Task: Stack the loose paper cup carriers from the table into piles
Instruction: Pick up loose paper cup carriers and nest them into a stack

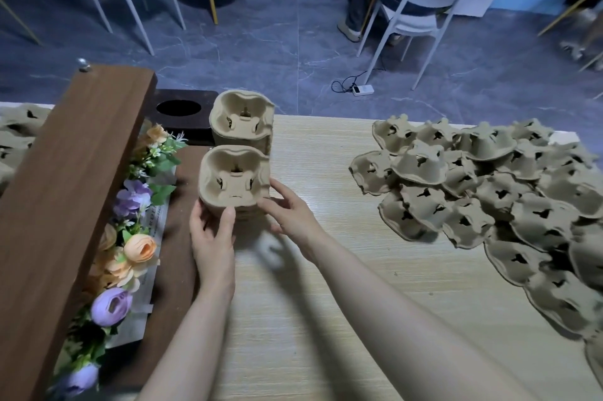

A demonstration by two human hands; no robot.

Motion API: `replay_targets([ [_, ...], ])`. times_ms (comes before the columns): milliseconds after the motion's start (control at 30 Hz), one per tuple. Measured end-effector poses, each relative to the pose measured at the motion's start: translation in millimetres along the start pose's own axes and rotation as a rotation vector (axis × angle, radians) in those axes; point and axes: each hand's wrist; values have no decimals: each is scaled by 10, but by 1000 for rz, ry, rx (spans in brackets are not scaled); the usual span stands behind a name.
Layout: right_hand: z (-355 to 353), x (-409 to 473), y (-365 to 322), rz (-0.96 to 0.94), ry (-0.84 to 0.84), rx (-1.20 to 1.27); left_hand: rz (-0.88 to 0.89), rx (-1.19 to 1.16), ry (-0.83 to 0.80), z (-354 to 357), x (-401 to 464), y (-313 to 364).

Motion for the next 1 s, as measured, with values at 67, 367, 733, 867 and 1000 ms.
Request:
replay_targets([
  [67, -18, -37, -13, -9, 5, 5, 5, 22, 1, -14, 27, -40],
  [367, -471, -254, 32, -47, 161, -22, -44, 117, -27, -25, -108, -271],
  [733, -2050, -436, -147, -271, 486, -694, -130, 686, -466, 278, -763, -911],
  [867, -2518, -185, -350, -268, 428, -1012, 142, 1146, -591, 391, -1018, -1261],
  [1000, -2796, 121, -460, -245, 325, -1285, 466, 1630, -493, 461, -1146, -1464],
])
Point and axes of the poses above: each hand's wrist, its own x-axis towards the middle knuckle, its own z-axis out of the palm, y = z × x, and after that the axes turned 12 degrees about -z, right-handed
